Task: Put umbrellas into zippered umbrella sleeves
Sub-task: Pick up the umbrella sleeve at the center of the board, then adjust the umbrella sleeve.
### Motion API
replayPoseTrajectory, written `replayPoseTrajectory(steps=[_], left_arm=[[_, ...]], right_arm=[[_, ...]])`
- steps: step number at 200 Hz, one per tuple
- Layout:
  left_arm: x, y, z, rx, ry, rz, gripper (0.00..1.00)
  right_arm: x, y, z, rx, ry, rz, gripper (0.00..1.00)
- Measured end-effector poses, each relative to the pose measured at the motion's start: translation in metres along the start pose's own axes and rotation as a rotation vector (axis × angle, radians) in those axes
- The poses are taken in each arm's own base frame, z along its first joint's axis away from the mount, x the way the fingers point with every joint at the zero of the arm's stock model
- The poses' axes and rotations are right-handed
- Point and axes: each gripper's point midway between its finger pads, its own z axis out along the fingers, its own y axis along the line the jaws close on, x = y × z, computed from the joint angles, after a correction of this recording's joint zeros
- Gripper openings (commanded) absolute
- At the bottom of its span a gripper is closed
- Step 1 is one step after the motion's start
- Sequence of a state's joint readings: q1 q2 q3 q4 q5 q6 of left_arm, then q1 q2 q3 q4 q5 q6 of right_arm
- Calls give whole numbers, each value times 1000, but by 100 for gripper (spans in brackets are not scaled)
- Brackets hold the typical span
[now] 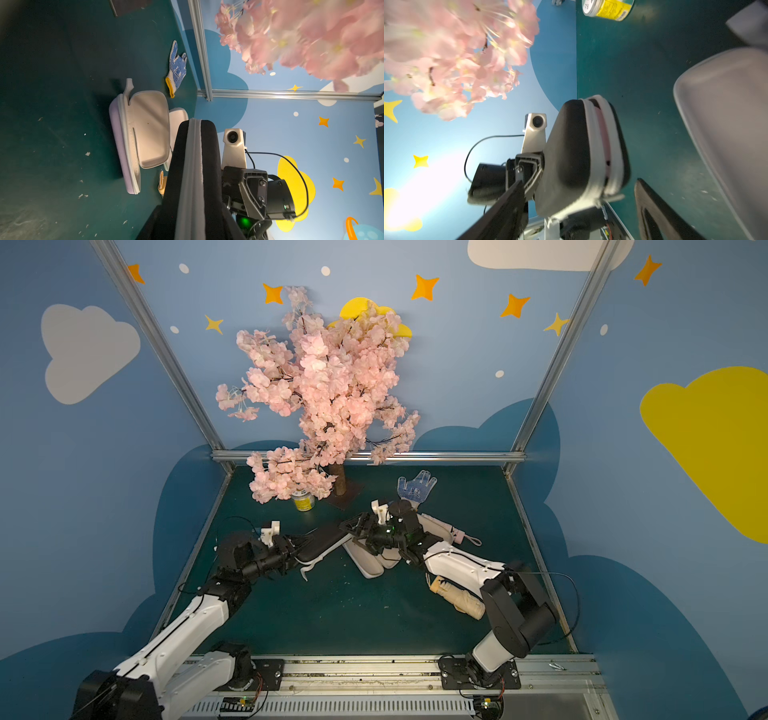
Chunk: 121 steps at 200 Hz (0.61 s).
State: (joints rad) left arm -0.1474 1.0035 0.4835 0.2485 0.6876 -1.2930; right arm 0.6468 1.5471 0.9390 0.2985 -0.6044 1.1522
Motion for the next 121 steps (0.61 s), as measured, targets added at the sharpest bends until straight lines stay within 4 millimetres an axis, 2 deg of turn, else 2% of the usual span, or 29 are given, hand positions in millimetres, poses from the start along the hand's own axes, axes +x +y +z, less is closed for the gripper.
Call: replayPoseTrajectory(steps=[13, 31, 49, 71, 92, 121], left_arm=[[4, -9, 6, 12, 91, 11, 30], [13, -18, 13, 37, 216, 18, 29], [21, -24, 17, 57, 319, 18, 28], [27, -23, 18, 69, 389, 11, 28], [35, -25, 18, 84, 444, 31, 27], [42, -32, 18, 104, 489, 85, 27]], right_arm=[[-8, -6, -16, -8, 57, -54, 84], [-18, -19, -28, -20, 134, -82, 84], [-9, -25, -31, -46, 223, -84, 84], [3, -9, -32, -99, 304, -120, 83], [18, 10, -28, -157, 374, -145, 78], [31, 7, -19, -185, 461, -84, 67]])
